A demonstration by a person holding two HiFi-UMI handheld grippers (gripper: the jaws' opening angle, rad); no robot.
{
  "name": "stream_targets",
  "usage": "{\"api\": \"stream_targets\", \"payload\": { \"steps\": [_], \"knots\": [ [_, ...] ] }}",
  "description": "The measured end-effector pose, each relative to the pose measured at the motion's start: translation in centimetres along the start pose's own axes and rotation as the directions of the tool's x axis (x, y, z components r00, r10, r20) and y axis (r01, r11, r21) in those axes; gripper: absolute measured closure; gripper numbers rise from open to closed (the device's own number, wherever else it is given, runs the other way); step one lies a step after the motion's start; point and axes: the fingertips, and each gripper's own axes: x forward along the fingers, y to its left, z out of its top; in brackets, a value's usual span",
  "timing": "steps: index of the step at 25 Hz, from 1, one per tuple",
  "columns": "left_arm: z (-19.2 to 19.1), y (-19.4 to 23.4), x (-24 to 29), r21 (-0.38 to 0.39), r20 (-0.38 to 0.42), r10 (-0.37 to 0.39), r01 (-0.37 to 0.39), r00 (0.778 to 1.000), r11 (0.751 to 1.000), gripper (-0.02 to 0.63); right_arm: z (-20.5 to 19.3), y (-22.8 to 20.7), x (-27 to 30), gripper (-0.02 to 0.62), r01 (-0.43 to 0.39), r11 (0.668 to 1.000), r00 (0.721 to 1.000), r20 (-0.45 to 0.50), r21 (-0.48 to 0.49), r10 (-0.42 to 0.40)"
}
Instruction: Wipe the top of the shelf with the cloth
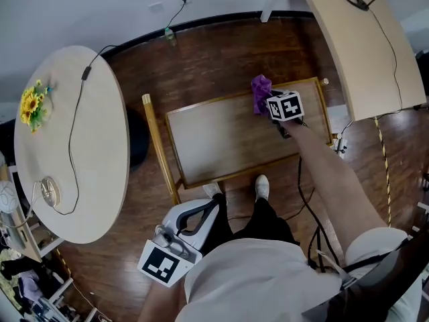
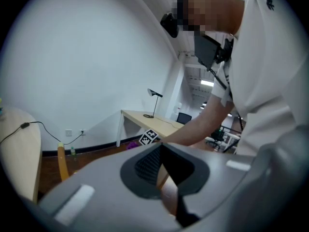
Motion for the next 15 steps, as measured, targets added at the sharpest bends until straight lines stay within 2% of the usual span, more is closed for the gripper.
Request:
{"api": "stream_targets", "payload": {
  "steps": [9, 15],
  "knots": [
    [-0.3, -3.7, 3.8, -0.011, -0.028, -0.001, 0.001, 1.000, 1.000, 0.586, -3.6, -14.9, -4.3, 0.492, 0.167, 0.984, 0.985, -0.042, 0.059, -0.165],
    [-1.2, -5.8, 5.9, -0.008, -0.049, -0.012, 0.012, 0.999, 1.000, 0.587, -5.3, -21.4, -6.4, 0.492, 0.234, 0.967, 0.972, -0.057, 0.097, -0.229]
  ]
}}
